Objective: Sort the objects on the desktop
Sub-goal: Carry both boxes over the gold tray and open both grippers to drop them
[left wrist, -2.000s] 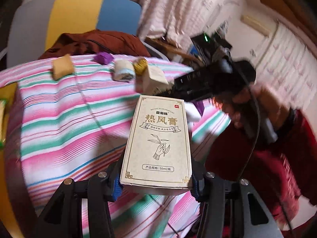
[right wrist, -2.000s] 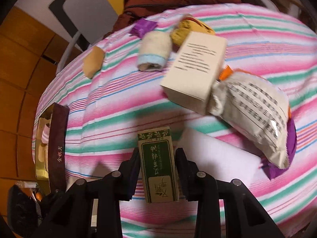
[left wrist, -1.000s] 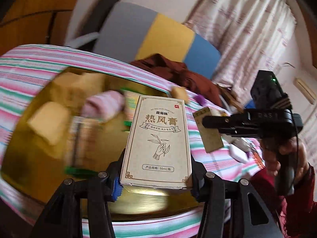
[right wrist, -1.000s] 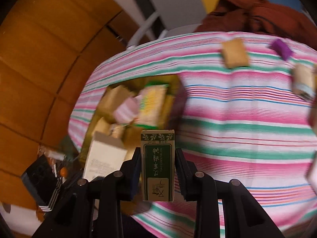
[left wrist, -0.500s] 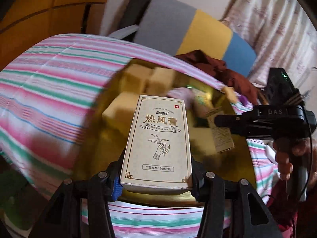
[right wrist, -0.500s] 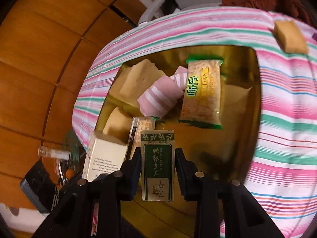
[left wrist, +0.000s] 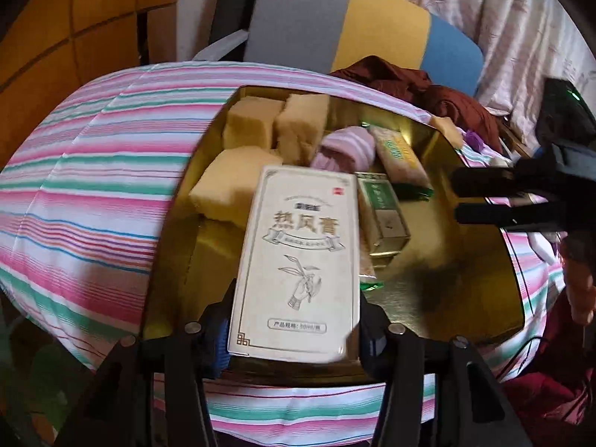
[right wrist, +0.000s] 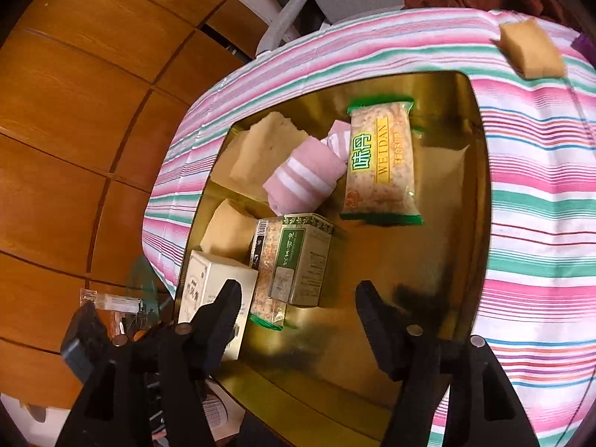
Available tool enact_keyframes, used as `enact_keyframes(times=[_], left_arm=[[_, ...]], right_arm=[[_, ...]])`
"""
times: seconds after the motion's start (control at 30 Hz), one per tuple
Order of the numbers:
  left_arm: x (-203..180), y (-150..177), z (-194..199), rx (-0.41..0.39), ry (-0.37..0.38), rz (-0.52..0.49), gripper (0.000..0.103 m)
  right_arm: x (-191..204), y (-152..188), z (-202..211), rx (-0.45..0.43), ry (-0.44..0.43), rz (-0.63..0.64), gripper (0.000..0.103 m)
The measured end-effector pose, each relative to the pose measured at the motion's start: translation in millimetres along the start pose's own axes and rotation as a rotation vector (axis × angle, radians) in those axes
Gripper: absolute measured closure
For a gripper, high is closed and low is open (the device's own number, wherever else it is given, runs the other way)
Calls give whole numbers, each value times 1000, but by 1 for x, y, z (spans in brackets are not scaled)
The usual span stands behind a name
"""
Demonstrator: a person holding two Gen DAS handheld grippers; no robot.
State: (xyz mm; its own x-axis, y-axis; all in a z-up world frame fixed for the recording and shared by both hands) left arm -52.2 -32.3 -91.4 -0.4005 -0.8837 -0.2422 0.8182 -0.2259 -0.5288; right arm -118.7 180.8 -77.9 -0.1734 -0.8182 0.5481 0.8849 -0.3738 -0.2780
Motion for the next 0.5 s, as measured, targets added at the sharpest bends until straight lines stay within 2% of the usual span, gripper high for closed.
enact_keyframes(times=[0.07,0.13,0.2,0.3,0.4,0.5], left_arm=[[4,-3,8,-31,-19,29,34],[5,-6,21,-85,6,54,25],[7,-7,30,-116,14,73,25],[11,-9,35,-129,-61,85,25],[12,-10,35,-125,-100,88,25],[12,-10,31,-114,-187,79,25]], right_arm=[[0,2,5,-5,-16,0,36],[0,5,10,-18,-25,4,34],[1,6,14,-27,-36,6,31],[1,9,19,-30,-52,6,31],[0,10,24,-40,-58,8,31],[-6,10,32,-56,-57,4,30]])
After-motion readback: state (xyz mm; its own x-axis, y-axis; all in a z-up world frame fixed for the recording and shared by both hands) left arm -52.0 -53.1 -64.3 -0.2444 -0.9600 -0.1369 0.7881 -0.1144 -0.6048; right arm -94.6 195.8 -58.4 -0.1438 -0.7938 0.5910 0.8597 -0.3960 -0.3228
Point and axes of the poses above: each gripper's, at about its wrist camera, not at the fingertips, and z roughly against the way its jaws point, x to its left, y to its underside, the point moved 4 cm from there along -z, roughly the way its jaws point, and after that the axes turned 4 degrees about y, right-handed, at the moved point
